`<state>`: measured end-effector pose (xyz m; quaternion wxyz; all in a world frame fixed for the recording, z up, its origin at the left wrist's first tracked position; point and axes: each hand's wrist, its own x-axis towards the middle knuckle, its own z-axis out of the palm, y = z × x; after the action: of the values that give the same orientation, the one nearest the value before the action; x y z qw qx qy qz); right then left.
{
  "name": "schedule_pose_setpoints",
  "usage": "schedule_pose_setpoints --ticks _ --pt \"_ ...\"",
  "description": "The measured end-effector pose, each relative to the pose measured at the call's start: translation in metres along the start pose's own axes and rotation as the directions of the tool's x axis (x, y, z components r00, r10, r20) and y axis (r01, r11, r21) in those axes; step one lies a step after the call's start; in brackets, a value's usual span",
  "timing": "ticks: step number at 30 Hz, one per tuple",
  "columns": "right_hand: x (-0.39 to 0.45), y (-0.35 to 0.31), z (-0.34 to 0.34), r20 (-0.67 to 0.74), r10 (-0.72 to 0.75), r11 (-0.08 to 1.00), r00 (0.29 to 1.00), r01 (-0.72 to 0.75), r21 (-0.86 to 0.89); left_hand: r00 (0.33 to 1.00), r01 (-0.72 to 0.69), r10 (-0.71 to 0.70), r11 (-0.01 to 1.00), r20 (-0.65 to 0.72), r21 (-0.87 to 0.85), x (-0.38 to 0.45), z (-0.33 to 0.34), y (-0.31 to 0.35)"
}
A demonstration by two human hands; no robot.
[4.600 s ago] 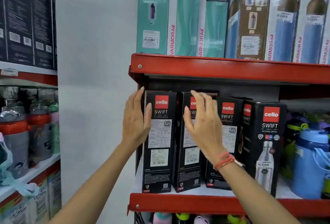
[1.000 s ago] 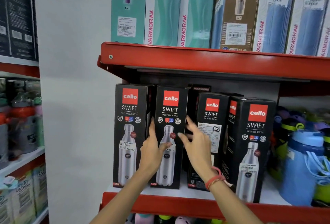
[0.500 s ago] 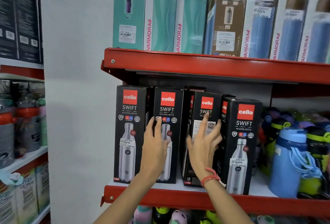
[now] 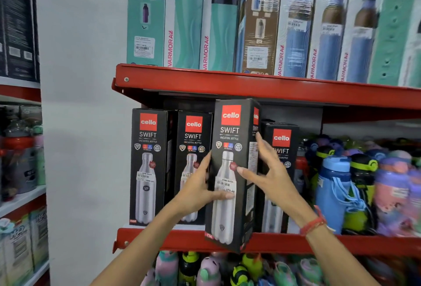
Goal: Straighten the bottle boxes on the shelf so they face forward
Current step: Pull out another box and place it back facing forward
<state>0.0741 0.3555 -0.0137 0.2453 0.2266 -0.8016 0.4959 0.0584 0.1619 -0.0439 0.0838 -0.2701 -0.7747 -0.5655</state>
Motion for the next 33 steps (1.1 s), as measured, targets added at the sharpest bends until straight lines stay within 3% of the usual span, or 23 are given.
schedule_pose_setpoints --ticks 4,9,20,30,33 --pt "0.016 0.015 -0.005 0.227 0.006 0.998 0.974 -0.019 0.055 0.98 0.026 -0.012 0.997 -0.197 0.07 0.008 0.012 -0.006" --pt "0.045 0.019 -0.008 0.238 -0.011 1.0 0.971 0.015 -0.019 0.938 0.025 0.072 0.962 -0.338 0.273 0.037 0.025 0.001" --pt "0.052 0.053 0.039 0.017 0.084 0.969 0.996 -0.077 -0.236 0.869 0.179 0.038 0.905 -0.493 0.385 0.072 0.053 -0.042" --pt "0.052 0.064 0.057 -0.102 0.147 0.943 0.984 -0.17 -0.286 0.896 0.291 -0.032 0.796 -0.444 0.53 0.076 0.052 -0.045" --pt "0.048 0.051 0.06 -0.171 0.106 0.939 0.98 -0.155 -0.306 0.914 0.219 0.023 0.813 -0.406 0.539 0.071 0.041 -0.04"
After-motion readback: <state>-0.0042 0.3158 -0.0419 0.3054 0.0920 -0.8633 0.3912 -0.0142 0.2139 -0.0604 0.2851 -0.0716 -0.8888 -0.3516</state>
